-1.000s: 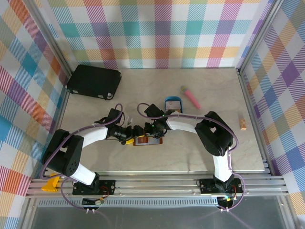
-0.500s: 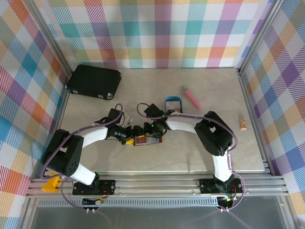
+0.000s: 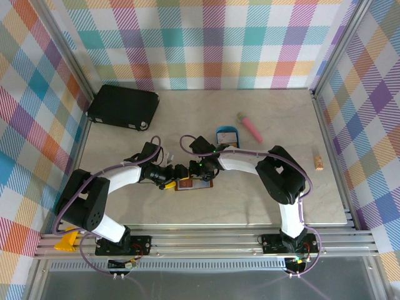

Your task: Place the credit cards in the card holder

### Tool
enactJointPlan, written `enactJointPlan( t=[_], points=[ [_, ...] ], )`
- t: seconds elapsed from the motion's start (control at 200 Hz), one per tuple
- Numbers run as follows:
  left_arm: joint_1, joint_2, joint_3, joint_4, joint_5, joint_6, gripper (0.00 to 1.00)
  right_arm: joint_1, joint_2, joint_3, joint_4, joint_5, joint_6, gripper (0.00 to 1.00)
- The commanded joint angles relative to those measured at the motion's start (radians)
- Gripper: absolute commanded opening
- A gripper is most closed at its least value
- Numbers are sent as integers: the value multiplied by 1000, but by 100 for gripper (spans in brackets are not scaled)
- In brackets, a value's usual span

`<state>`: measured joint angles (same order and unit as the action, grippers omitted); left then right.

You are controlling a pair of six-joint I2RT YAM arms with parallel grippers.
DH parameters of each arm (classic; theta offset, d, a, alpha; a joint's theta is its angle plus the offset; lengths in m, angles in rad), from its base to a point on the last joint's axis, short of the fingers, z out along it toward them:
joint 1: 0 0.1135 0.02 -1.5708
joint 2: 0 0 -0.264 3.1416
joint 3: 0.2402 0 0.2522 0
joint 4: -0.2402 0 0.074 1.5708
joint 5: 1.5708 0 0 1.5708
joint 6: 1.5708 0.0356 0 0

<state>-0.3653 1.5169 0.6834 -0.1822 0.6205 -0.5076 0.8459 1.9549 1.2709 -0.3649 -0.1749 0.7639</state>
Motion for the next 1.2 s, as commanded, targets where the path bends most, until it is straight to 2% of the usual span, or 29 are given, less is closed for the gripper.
enactJointPlan(
  t=[0.0, 0.255, 0.505, 0.64, 0.82, 0.945, 1.195],
  points=[
    [-6, -14, -10, -27, -24, 11, 82, -2, -74, -21, -41, 18, -29, 20],
    [-6, -24, -11, -14, -16, 10, 82, -14, -131, -48, -126, 82, -39, 21],
    [-6, -58, -13, -23, -29, 0, 82, -15, -106, 11, -146, 67, -70, 23],
    [-5, -103, -19, -29, -41, -10, 82, -35, -165, -15, -165, 91, -82, 24],
    [-4, -127, -7, -64, -72, -14, 83, -104, -286, -104, -182, 82, -104, 37],
    [2, -120, 3, -88, -101, -13, 83, -134, -335, -114, -280, 167, -113, 44],
    [6, -116, -7, -80, -139, -55, 83, -85, -257, -11, -423, 271, -79, 47]
  ],
)
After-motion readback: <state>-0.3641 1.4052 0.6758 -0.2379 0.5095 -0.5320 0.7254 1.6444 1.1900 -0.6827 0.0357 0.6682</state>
